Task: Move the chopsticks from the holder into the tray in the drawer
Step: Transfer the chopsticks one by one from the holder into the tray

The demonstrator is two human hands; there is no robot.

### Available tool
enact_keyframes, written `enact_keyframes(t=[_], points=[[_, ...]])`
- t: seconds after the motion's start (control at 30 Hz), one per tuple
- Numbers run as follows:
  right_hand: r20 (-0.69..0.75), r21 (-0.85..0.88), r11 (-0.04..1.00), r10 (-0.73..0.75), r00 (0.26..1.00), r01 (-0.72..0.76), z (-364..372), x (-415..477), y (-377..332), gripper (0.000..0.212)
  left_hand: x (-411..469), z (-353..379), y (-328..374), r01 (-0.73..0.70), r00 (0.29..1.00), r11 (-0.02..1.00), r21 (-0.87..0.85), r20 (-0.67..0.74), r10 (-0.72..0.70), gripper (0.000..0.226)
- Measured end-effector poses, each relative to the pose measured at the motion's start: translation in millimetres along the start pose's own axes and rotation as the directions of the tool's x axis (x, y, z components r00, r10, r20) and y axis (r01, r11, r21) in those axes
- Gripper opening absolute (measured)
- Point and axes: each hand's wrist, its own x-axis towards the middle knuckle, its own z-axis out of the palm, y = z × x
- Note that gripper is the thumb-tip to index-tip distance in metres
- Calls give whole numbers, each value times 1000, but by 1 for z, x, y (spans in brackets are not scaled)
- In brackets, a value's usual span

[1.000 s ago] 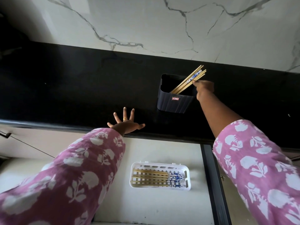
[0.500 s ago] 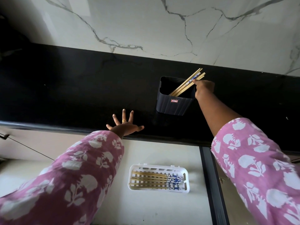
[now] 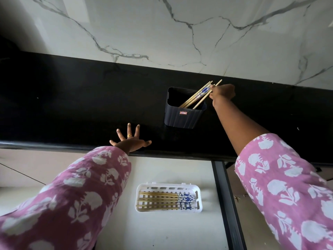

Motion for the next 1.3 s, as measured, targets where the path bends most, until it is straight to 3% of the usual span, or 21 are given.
enact_keyframes(t=[0.17,0.3,0.4,0.5,0.67,0.77,0.87,0.93,1.0,1.2,1.3], points=[[-71,30,982,-186,980,189,-32,-42,-46,17,-3,0,0,-5,1000,1000,-3,-9,5,90],[-141,31,945,-318,938,325,-54,-57,-67,15,-6,1,0,-13,1000,1000,-6,-22,13,89],[-137,164,910,-361,923,380,-67,-70,-77,13,-8,1,0,-18,1000,1000,-10,-24,18,88],[-64,273,879,-389,919,391,-74,-84,-76,19,-9,0,0,-23,999,1000,-6,-24,23,89],[218,332,872,-442,870,360,-73,-109,-59,30,-9,1,-1,-25,999,1000,1,-38,25,88],[399,266,884,-465,791,385,-63,-129,-40,28,-10,1,0,-26,999,1000,1,-39,26,89],[582,95,876,-434,688,472,-45,-150,-11,18,-9,1,0,-24,999,1000,6,-39,25,90],[698,-23,833,-383,605,553,-32,-164,14,3,-10,2,0,-20,999,1000,10,-40,20,89],[788,-115,780,-306,535,615,-19,-181,41,7,-9,2,1,-14,999,1000,6,-37,14,89],[961,-177,603,-64,268,778,-5,-238,127,10,-7,0,1,-14,1000,1000,5,-26,14,90],[982,-185,519,58,182,834,-2,-255,174,16,-8,-1,2,-3,1000,1000,7,-14,3,89]])
